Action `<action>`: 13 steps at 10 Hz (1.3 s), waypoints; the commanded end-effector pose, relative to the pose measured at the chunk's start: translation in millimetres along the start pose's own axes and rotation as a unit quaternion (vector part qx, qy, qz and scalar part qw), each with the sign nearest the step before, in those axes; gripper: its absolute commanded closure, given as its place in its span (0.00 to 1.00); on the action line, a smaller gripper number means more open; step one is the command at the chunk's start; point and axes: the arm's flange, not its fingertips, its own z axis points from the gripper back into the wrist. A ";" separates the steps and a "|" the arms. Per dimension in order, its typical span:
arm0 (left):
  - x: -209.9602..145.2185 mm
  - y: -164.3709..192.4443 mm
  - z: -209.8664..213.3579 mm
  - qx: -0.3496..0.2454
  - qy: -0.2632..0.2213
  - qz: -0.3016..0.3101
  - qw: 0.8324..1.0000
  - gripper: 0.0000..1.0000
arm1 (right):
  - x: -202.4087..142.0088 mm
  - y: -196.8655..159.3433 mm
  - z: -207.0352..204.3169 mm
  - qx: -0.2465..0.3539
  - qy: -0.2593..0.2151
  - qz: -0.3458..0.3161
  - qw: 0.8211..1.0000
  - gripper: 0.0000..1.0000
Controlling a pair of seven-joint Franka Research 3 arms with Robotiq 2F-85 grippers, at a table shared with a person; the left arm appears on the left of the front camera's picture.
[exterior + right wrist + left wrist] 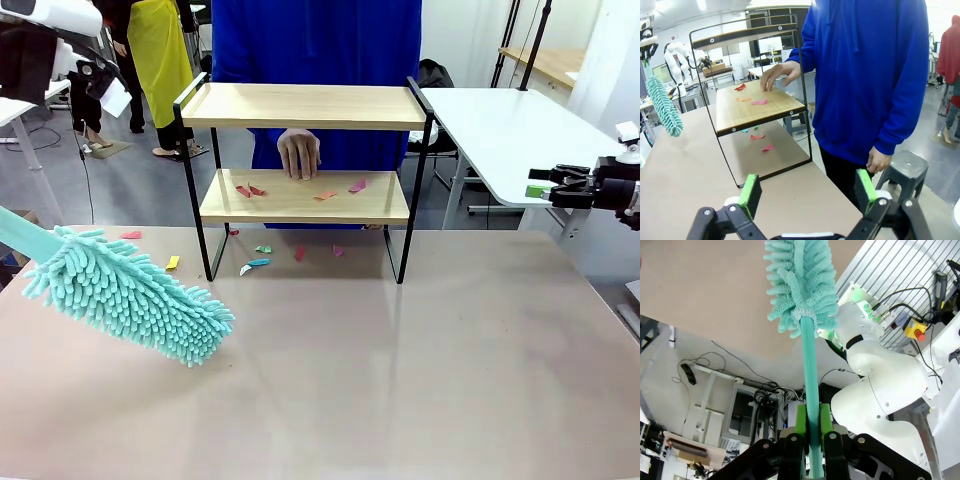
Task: Clean the shelf.
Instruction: Clean the specific section of the Shelf indicated by the human with the Duster.
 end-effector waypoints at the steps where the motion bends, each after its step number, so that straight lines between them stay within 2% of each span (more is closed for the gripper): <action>1: -4.7 -1.0 2.0 -0.009 -0.005 0.000 1.000 0.87 | 2.3 2.3 -1.6 0.001 -0.001 0.007 1.000 0.00; 11: 0.0 0.0 0.0 0.000 0.000 0.000 1.000 0.87 | 2.3 2.3 -1.6 0.001 -0.001 0.007 1.000 0.00; 13: 8.2 -10.2 -0.9 -0.051 -0.074 -0.042 0.995 0.87 | 2.3 2.3 -1.6 0.001 -0.001 0.007 1.000 0.00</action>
